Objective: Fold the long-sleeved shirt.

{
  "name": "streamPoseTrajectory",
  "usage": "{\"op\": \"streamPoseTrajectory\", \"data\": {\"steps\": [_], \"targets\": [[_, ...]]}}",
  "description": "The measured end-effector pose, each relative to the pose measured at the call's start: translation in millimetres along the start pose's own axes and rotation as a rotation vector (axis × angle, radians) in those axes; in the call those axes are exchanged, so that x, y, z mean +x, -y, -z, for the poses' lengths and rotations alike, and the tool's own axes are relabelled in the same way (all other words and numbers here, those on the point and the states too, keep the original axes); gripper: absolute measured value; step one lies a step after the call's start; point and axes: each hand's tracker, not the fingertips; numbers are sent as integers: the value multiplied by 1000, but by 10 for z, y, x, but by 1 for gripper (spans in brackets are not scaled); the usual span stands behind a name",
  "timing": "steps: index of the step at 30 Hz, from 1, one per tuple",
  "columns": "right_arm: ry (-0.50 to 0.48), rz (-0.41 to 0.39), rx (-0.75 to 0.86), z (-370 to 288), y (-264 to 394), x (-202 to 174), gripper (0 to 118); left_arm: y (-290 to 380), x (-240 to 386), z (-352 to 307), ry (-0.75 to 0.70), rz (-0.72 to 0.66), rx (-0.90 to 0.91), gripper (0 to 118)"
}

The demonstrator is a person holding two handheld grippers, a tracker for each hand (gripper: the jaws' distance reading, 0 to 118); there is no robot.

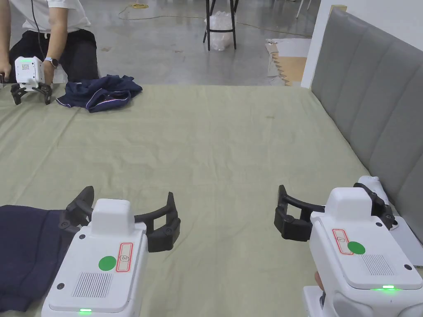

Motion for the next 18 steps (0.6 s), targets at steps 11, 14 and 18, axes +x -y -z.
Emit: {"op": "streamPoseTrajectory", "data": {"steps": [11, 14, 18], "targets": [[-5, 1, 2, 25, -14, -30, 118, -22, -1, 23, 24, 0, 5, 111], [-17, 17, 1, 30, -7, -14, 118, -3, 13, 17, 31, 9, 4, 111], [-8, 10, -6, 41, 3, -26, 118, 22, 10, 23, 34, 6, -4, 111]]}}
